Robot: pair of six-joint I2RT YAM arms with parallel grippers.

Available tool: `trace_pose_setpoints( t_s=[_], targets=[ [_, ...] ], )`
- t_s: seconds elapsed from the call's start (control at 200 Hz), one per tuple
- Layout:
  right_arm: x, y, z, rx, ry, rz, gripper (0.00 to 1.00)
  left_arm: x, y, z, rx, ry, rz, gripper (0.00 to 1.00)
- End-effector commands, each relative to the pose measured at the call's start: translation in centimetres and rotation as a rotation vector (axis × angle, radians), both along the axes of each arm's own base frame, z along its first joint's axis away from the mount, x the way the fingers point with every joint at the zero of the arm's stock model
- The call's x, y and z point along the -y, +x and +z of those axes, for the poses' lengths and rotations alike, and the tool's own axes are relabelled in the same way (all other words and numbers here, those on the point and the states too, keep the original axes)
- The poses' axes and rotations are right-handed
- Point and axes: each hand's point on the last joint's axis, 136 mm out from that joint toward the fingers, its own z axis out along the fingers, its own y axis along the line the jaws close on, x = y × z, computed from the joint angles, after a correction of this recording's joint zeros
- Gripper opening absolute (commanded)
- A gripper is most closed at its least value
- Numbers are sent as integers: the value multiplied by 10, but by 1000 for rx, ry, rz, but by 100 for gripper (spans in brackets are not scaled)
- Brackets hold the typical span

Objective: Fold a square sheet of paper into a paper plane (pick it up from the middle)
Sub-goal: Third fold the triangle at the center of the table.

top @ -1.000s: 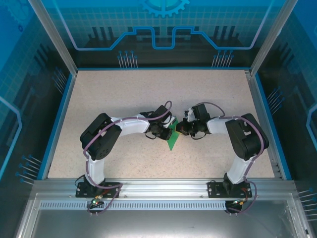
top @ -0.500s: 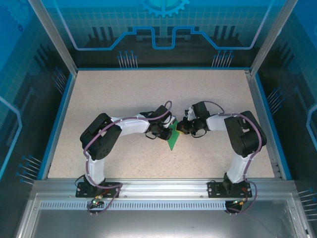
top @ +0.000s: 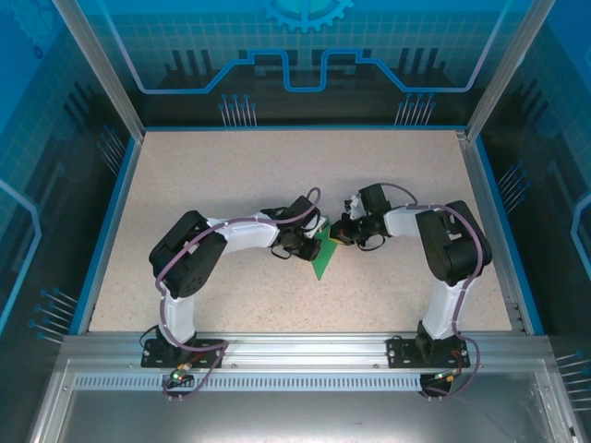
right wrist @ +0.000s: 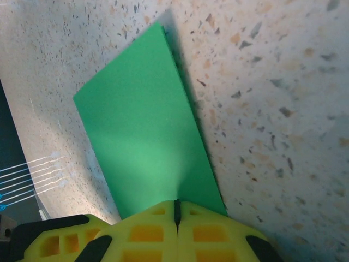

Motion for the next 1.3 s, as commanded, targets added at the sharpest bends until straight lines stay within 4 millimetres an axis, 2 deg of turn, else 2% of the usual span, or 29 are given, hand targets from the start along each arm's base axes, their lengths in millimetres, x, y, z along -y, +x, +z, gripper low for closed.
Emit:
trace_pose_setpoints(
  t_s=[0.0, 0.105, 0.165, 0.185, 0.315, 0.475, 0.715, 0.815, 0.915, 1.02, 1.296],
  targets=[
    [5, -8, -13, -32, -39, 13, 5, -22, -23, -32, -92, 110, -20, 12],
    [10, -17, -28, -72, -66, 4, 4, -23, -23, -30, -87, 111, -16, 13],
    [10, -18, -28, -78, -55, -5, 4, -24, -22, -27, -80, 108, -9, 16],
    [12, -28, -34, -103, -57, -9, 4, -24, -21, -26, -76, 106, -8, 17],
    [10, -42, -30, -124, -9, -43, 4, -24, -18, -12, -45, 95, -1, 18],
    [6, -55, -13, -102, 14, -66, 5, -27, -21, -13, -49, 105, -11, 19],
    [19, -39, 42, 54, -44, -62, 8, -24, -22, -18, -69, 103, -25, 18],
    [14, -44, 51, 58, -12, -42, 9, -24, -23, -19, -68, 106, -29, 18],
    [4, -56, 46, 40, 12, -23, 9, -25, -23, -20, -67, 108, -28, 18],
    [-3, -66, 32, 9, 2, -19, 9, -26, -22, -19, -62, 108, -23, 17],
    [-2, -69, -8, -54, -43, -19, 6, -27, -22, -16, -52, 107, -20, 17]
  ],
)
